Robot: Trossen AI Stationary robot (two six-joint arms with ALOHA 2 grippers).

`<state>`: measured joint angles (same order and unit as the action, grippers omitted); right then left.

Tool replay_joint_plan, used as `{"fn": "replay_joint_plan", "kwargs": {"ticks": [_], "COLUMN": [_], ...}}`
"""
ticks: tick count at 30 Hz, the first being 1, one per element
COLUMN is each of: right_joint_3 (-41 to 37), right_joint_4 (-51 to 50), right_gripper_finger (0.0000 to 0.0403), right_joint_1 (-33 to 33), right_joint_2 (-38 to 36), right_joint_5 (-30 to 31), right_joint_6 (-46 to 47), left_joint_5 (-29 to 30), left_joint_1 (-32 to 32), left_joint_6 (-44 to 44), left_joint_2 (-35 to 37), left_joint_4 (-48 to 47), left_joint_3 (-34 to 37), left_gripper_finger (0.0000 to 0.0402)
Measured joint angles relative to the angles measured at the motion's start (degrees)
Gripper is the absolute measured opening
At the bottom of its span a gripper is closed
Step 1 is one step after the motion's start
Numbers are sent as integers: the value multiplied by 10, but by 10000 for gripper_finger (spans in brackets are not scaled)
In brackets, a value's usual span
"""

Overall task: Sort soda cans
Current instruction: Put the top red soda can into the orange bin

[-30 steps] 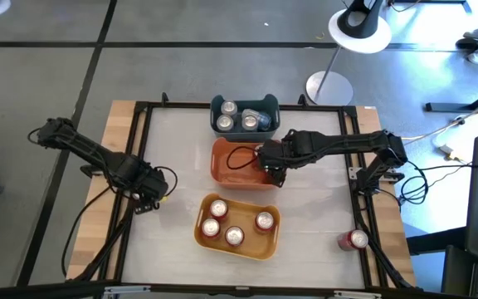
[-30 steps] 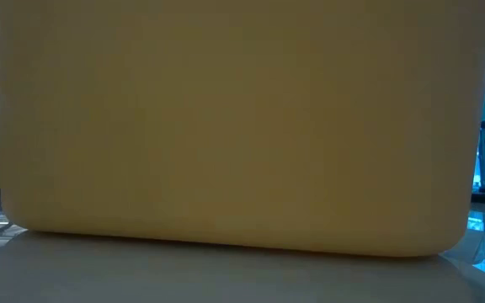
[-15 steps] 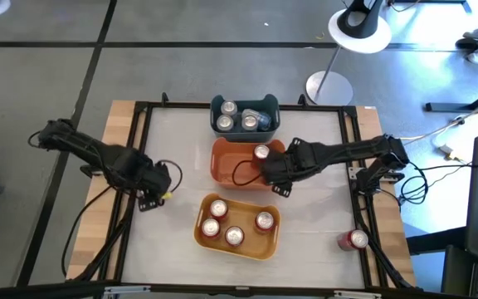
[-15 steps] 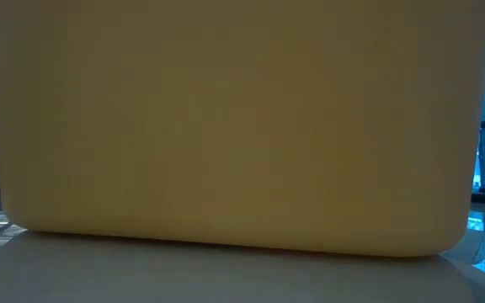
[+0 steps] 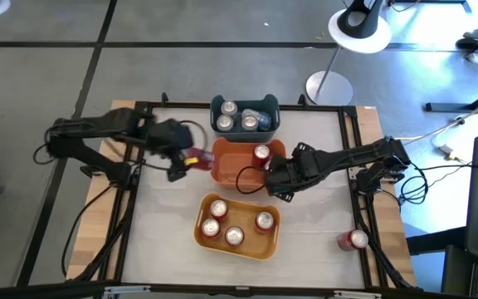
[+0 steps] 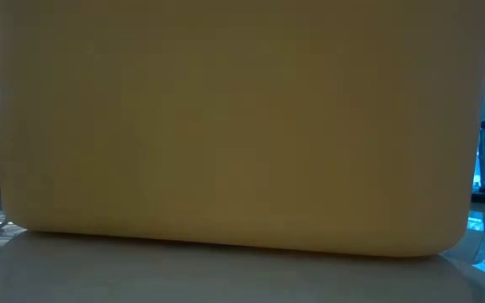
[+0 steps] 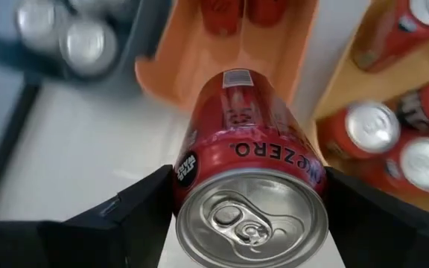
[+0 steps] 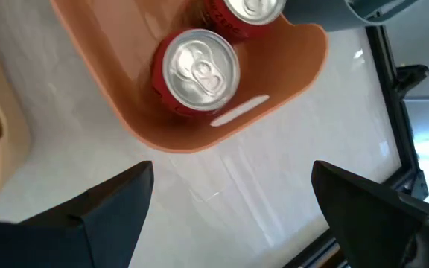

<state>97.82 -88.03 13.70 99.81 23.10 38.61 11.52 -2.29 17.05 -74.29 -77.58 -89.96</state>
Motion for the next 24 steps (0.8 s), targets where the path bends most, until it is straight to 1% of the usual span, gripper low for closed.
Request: {"fn": "replay_joint_plan", "kwargs": {"ticks": [5, 9, 12, 15, 17, 24], "right_joint_3": [0, 0, 0, 0, 0, 0], "right_joint_4": [-6, -16, -20, -20, -20, -20], "right_gripper_finger": [363, 363, 363, 363, 363, 363], "right_joint_1": [6, 10, 10, 9, 9, -3], "right_joint_2": [0, 0, 0, 0, 0, 0], "right_joint_5": [3, 3, 12, 23, 29, 41], "right_joint_6": [7, 10, 10, -1, -15, -41], "left_joint_5": [-13, -37, -38, -40, -56, -64], "left_joint_1": [46, 81, 104, 119, 125, 136], "left_joint_6": [-112, -163, -191, -218, -235, -240], "left_joint_2": [-120, -204, -255, -293, -307, -352], "left_joint_4": [3, -3, -12, -11, -3, 6], "left_joint_3": [-77, -140, -171, -182, -185, -184], "left_gripper_finger": [289, 289, 289, 289, 289, 290]}}
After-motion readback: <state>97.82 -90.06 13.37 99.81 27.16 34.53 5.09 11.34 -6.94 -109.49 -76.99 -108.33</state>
